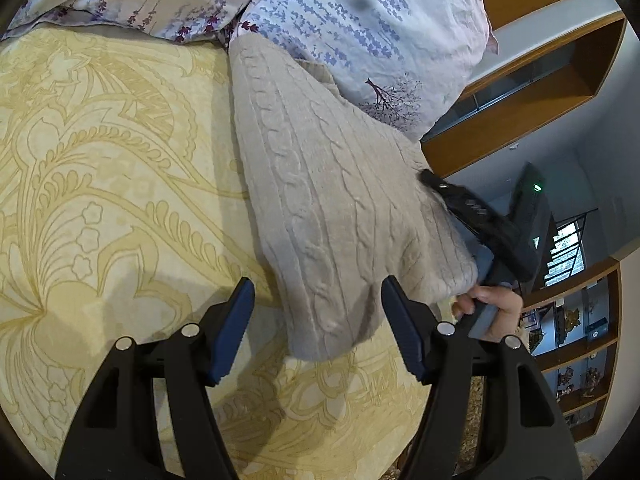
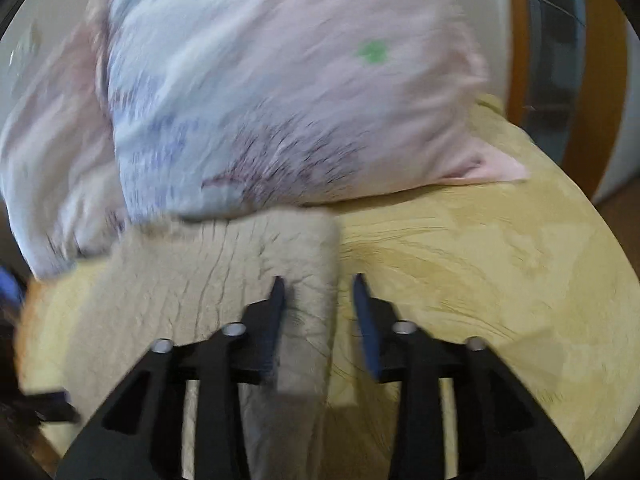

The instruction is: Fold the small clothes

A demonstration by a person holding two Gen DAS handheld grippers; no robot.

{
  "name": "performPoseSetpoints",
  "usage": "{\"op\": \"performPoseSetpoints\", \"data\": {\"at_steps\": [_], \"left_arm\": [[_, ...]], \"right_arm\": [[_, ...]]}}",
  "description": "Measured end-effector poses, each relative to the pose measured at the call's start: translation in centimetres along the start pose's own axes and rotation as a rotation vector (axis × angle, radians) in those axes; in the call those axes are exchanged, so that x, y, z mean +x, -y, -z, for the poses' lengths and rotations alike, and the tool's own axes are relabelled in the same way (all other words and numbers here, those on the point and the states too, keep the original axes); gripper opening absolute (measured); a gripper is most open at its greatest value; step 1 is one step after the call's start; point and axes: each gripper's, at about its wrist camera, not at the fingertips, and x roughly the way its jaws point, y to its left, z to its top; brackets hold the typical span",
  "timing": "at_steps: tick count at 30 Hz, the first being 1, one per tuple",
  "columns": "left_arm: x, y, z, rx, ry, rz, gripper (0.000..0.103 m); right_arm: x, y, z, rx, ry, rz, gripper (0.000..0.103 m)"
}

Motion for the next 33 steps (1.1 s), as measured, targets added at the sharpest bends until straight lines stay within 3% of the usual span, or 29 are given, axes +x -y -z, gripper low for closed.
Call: {"op": "performPoseSetpoints", "data": {"at_steps": [2, 6, 13, 17, 19, 21, 26, 33], "left_arm": [[-0.1, -0.1, 0.0, -0.011, 0.003, 0.011, 0.065], [-0.3, -0.3, 0.4, -0.029, 0.006, 0.03, 0.064], [0.1, -0.2, 1.1, -0.055, -0.016, 0.048, 0.052], [0.0, -0.1, 1.5, -0.057, -0.015, 0.042, 0.036], [0.1, -0.2, 1.5, -0.053, -0.014, 0.033, 0.024], [0.0, -0.3, 1.6, -0.054, -0.009, 0.046, 0.016], [-1.2, -0.2, 2.3, -0.031, 0.026, 0.077, 0.013], [-0.7, -1.2, 4.2, -0.039, 0.003, 0.076, 0.012]], "right_arm": [[-2.3, 1.1, 0.6, 0.061, 0.026, -0.075, 0.055], [-5.1, 2.6, 2.9, 0.142, -0.02, -0.227, 0.056], [-7.2, 1.4, 7.1, 0.108, -0.071, -0.279, 0.054], [-7.0, 0.1, 8.0, 0.039, -0.081, -0.264, 0.042], [-6.1, -0.3, 8.3, 0.013, -0.104, -0.233, 0.015], [-6.2, -0.4, 8.5, 0.005, -0.077, -0.222, 0.012], [-9.3, -0.1, 8.1, -0.006, 0.037, -0.213, 0.01], [-6.7, 0.8, 10.2, -0.033, -0.074, -0.077, 0.01]]}}
